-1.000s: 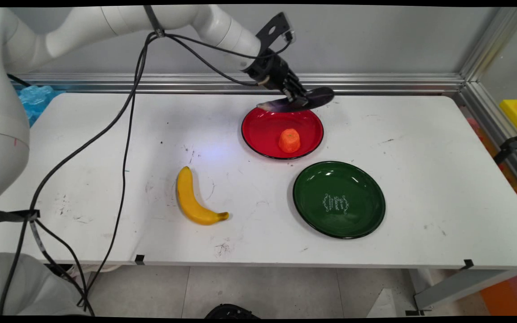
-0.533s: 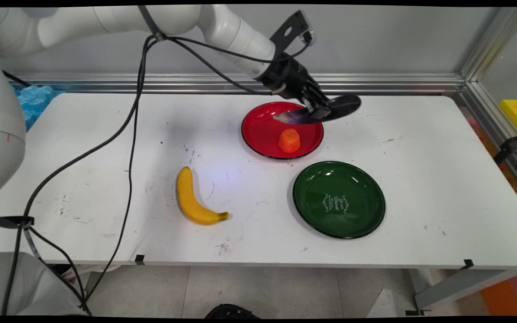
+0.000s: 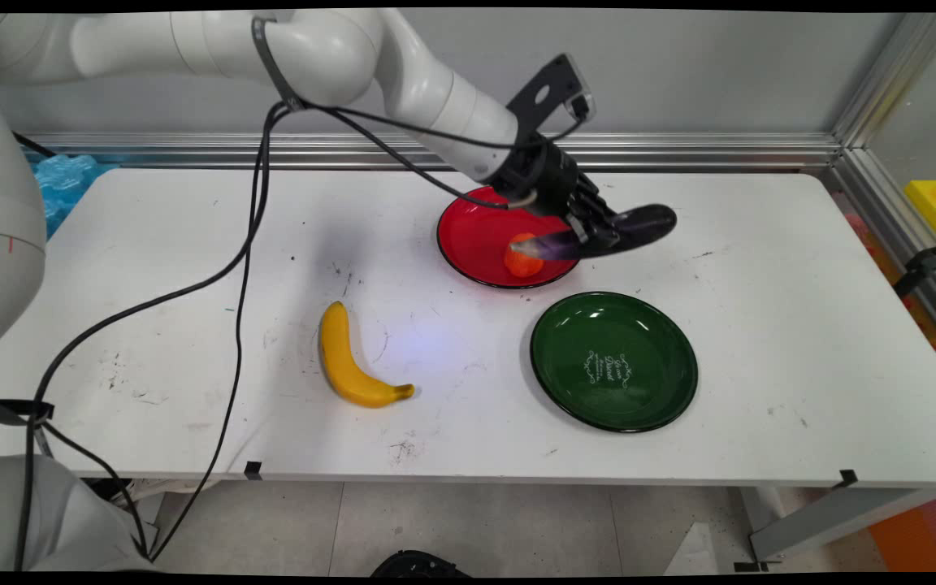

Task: Place the picked object on the green plate

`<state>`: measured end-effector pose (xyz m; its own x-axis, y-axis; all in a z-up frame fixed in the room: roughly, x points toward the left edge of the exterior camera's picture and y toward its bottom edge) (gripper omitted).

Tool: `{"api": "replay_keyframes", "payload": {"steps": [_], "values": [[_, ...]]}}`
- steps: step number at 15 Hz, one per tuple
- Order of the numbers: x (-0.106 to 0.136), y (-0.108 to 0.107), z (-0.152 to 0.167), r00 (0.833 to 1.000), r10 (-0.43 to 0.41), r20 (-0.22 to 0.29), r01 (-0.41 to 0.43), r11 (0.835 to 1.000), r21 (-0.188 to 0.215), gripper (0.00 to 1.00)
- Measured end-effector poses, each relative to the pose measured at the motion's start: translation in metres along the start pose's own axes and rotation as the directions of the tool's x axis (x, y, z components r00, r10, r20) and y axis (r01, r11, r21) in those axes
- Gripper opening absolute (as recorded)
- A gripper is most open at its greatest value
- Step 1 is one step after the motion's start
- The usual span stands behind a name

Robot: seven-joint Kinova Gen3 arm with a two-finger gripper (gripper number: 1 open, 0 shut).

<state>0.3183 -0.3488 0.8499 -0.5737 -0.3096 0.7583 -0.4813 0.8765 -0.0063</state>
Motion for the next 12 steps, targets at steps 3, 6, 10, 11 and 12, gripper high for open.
{"api": "replay_keyframes", "payload": {"steps": [3, 6, 10, 11, 12], "values": [[-0.007, 0.01, 0.01, 1.0, 0.001, 0.007, -0.001, 1.0, -0.004, 0.0], [-0.017, 0.02, 0.024, 1.0, 0.003, 0.018, -0.003, 1.0, -0.008, 0.0], [-0.029, 0.028, 0.041, 0.999, 0.006, 0.032, -0.006, 1.0, -0.014, 0.0], [-0.033, 0.03, 0.046, 0.999, 0.008, 0.035, -0.007, 1.0, -0.016, 0.0], [-0.036, 0.032, 0.052, 0.999, 0.01, 0.036, -0.009, 1.0, -0.018, 0.0]]}}
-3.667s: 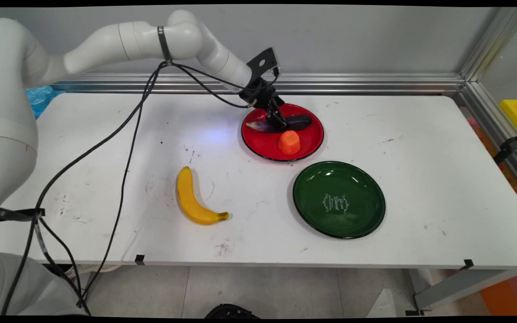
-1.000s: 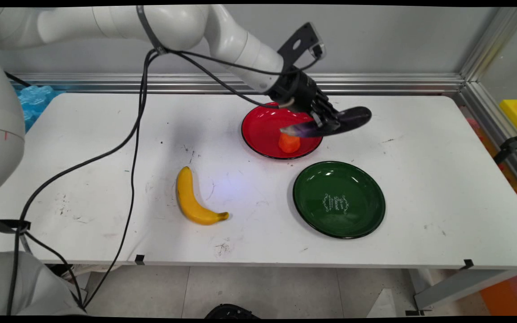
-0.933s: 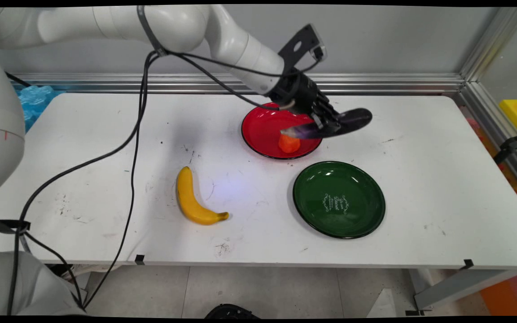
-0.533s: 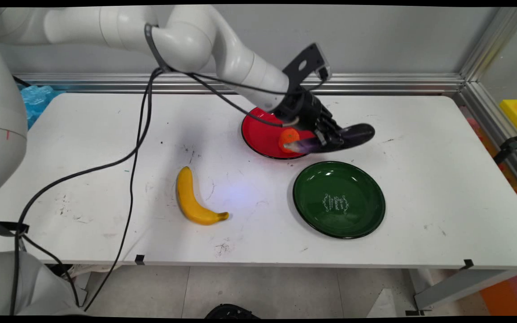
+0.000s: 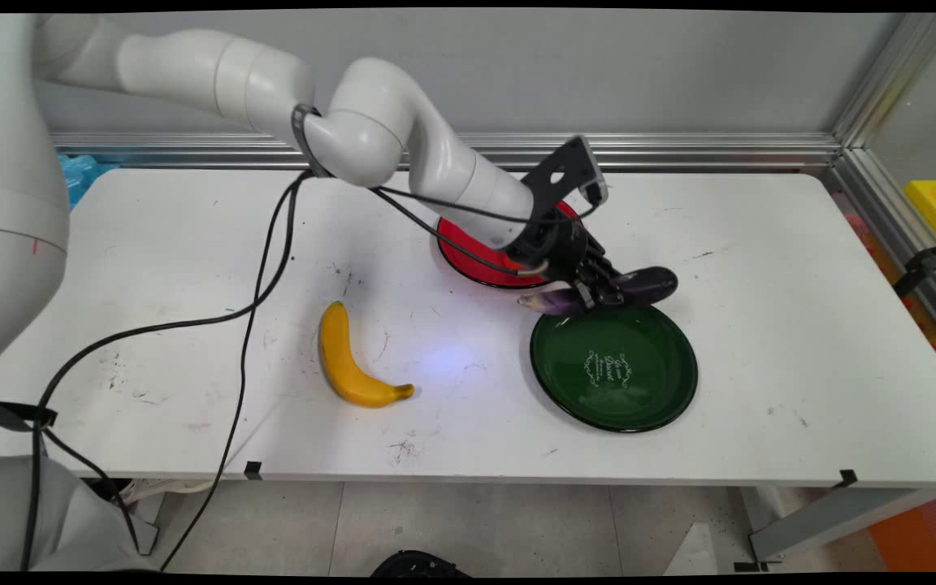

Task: Place the picked object on the green plate

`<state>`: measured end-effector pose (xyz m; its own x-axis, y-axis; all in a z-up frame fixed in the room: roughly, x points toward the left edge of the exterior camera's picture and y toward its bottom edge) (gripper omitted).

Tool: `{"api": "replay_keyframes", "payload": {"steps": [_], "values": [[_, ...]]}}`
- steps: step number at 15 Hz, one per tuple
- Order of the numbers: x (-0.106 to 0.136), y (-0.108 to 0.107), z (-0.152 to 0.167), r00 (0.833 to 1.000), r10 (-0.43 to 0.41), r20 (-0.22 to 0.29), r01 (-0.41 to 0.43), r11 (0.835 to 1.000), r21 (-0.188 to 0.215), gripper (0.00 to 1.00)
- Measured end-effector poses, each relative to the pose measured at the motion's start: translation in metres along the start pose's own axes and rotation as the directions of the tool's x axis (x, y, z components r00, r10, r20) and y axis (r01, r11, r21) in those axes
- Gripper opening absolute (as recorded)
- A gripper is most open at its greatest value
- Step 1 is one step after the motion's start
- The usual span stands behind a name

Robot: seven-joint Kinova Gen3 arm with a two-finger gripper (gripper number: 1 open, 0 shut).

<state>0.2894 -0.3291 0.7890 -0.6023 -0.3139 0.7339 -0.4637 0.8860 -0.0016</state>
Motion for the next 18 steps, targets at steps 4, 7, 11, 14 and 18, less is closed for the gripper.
{"api": "replay_keyframes", "payload": {"steps": [4, 7, 11, 14, 18], "values": [[-0.008, 0.003, 0.018, 1.0, 0.013, -0.001, -0.013, 1.0, -0.008, 0.0], [-0.011, 0.005, 0.031, 1.0, 0.021, -0.003, -0.021, 1.0, -0.012, 0.0], [-0.014, 0.005, 0.044, 1.0, 0.028, 0.002, -0.028, 1.0, -0.013, 0.0], [-0.016, 0.006, 0.053, 0.999, 0.035, 0.005, -0.034, 0.999, -0.018, 0.0], [-0.016, 0.006, 0.064, 0.999, 0.045, 0.005, -0.044, 0.999, -0.024, 0.0]]}}
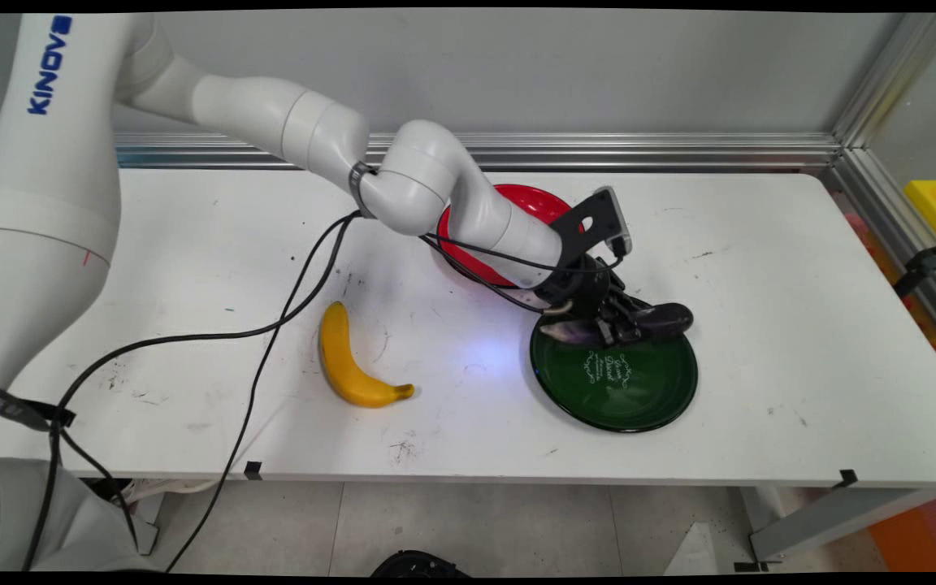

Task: Place the picked object on the green plate

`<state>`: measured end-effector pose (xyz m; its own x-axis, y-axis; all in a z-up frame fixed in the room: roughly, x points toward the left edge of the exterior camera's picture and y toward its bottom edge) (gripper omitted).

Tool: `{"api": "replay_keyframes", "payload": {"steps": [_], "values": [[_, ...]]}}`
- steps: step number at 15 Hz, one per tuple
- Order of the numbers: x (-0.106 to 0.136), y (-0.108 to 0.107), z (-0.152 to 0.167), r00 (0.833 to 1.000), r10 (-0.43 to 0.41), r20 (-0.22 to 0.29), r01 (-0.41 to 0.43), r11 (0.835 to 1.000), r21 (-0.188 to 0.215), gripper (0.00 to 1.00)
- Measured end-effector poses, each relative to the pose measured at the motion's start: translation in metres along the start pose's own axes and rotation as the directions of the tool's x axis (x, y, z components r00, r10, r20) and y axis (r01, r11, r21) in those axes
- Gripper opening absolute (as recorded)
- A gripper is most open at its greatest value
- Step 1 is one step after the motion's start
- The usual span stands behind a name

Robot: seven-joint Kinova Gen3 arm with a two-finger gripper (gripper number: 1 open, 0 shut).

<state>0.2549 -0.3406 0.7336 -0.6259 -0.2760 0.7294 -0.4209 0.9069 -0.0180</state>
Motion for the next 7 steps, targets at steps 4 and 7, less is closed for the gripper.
{"api": "replay_keyframes", "payload": {"steps": [4, 7], "values": [[0.0005, -0.0016, 0.0082, 1.0, 0.004, -0.003, -0.004, 1.0, -0.001, 1.0], [0.0031, -0.0032, 0.0104, 1.0, 0.004, -0.01, -0.004, 1.0, -0.001, 1.0]]}}
